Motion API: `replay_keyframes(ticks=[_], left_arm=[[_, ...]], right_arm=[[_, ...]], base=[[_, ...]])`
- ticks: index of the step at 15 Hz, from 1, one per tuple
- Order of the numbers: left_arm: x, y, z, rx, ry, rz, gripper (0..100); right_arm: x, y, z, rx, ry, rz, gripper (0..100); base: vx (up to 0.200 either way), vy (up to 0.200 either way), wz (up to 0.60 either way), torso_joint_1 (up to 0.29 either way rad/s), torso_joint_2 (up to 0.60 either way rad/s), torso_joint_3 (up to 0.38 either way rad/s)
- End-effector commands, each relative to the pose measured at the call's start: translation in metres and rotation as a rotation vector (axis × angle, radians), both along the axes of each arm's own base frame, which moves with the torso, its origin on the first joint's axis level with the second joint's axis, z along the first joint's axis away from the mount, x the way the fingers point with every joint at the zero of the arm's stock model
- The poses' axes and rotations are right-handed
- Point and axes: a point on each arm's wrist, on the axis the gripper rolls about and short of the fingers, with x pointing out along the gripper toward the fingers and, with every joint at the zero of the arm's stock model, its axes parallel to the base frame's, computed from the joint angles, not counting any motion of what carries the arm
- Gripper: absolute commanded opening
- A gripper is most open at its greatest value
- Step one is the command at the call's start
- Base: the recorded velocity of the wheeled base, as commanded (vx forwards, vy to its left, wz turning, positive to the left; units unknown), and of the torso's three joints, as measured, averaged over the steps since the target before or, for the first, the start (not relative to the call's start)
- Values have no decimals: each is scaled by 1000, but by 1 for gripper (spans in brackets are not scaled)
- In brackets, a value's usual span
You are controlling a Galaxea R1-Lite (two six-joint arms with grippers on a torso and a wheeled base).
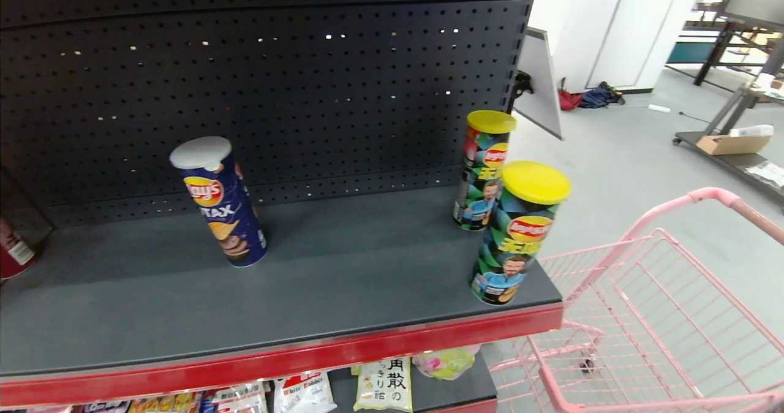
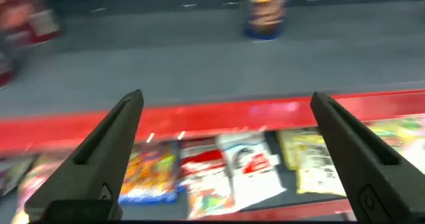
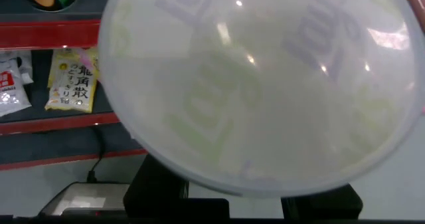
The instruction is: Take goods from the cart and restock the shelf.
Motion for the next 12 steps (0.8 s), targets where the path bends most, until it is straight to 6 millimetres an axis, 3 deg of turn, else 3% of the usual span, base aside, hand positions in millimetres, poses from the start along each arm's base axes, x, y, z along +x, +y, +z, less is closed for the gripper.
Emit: replay_keyframes(ticks=[1,9,12], left_arm=[[0,0,0,-1,2,2,100],[0,0,0,1,0,0,100],[0,0,0,1,2,-2,100]], right_arm=[[-4,0,-7,-12,-3,2,0],[-32,-3,-31,-9,-115,5,0],[-34,-4,-39,-9,-115,5,0]], base=[[0,0,0,0,0,0],[0,0,0,0,0,0],[-67,200,0,-1,-2,6]])
